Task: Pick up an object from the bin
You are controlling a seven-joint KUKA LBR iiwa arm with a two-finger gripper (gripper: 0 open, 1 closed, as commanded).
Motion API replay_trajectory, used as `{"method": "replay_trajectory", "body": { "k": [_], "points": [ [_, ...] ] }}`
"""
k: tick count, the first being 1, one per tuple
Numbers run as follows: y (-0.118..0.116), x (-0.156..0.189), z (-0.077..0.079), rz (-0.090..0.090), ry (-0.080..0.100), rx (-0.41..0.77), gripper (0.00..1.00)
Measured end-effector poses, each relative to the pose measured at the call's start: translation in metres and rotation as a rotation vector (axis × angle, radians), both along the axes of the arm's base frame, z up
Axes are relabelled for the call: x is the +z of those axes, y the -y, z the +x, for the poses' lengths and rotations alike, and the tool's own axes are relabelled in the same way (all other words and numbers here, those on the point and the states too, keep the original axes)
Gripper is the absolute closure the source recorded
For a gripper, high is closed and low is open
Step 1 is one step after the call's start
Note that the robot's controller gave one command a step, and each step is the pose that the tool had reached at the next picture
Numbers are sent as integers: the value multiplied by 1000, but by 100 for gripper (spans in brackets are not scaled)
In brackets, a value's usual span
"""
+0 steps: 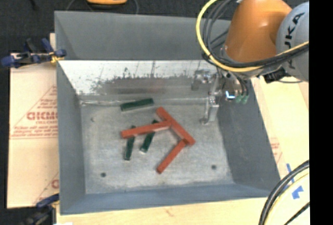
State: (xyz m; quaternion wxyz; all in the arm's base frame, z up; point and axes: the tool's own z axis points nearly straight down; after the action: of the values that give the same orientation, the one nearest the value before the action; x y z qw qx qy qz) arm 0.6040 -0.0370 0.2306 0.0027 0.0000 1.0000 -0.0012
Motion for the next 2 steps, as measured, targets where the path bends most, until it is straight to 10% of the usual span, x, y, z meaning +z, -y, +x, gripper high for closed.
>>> {"method": "replay_trajectory", "body": {
  "k": [1,2],
  "points": [
    [-82,-74,11,6,-7,-68,0],
    [-102,-70,30,1,1,456,0]
  ]
}}
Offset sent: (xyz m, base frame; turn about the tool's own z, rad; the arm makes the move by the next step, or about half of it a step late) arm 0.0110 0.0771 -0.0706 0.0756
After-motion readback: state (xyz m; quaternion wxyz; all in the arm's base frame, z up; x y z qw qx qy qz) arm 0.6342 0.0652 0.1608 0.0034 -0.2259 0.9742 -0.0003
